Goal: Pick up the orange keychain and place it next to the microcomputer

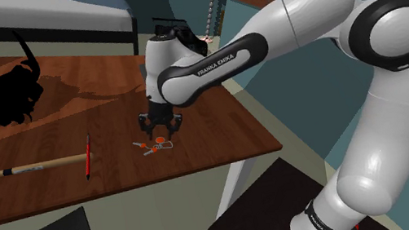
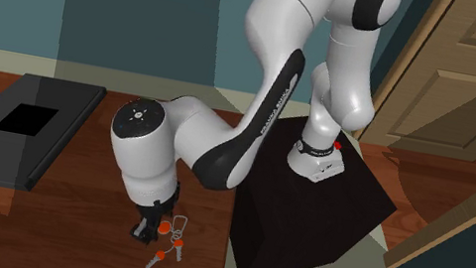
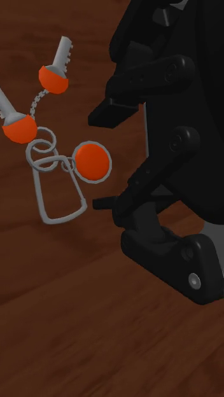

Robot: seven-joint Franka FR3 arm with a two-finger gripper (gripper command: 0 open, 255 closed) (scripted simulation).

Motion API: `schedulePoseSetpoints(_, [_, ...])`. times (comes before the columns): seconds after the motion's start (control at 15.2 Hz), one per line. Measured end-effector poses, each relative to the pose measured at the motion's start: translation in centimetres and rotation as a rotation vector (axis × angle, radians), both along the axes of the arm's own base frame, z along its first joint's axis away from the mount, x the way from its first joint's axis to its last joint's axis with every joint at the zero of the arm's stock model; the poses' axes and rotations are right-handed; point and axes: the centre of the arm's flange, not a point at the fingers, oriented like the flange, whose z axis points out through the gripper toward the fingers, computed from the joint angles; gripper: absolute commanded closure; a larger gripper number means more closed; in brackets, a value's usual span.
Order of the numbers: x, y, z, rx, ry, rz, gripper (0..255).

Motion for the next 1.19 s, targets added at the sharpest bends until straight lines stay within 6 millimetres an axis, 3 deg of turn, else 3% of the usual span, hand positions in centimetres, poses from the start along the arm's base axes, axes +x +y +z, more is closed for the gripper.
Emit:
schedulePoseSetpoints(0.59, [0.1,-0.1,0.5,-0.001,0.003,-0.002,255])
schedulePoseSetpoints(1.19, [-0.1,0.0,5.0,0.001,0.005,0.0,255])
